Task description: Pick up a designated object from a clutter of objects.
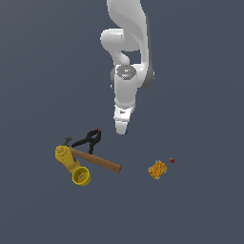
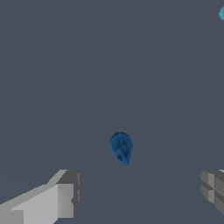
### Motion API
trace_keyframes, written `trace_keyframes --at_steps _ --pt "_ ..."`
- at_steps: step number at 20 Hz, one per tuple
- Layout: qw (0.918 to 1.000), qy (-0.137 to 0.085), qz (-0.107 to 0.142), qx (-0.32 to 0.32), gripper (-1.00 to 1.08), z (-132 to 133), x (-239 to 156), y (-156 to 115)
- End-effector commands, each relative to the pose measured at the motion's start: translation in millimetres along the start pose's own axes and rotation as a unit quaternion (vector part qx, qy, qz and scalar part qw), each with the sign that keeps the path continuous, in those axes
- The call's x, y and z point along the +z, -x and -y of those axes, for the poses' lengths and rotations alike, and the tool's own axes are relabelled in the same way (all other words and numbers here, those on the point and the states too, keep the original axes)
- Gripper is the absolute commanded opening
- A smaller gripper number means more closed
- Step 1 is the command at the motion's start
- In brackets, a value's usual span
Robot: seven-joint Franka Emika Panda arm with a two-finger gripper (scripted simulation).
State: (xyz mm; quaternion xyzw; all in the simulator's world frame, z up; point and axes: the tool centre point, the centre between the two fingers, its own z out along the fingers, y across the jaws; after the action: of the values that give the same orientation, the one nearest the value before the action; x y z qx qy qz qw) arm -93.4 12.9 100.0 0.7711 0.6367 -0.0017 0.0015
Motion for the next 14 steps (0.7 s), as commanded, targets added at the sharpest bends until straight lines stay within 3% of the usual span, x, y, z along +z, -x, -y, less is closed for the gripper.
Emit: trace_keyframes --at_steps 1,14 --pt "0.9999 0.000 -0.001 -0.017 1.00 3.5 3.6 -0.8" --pt "0.9995 0.000 -0.002 -0.033 1.00 7.5 13.2 -1.6"
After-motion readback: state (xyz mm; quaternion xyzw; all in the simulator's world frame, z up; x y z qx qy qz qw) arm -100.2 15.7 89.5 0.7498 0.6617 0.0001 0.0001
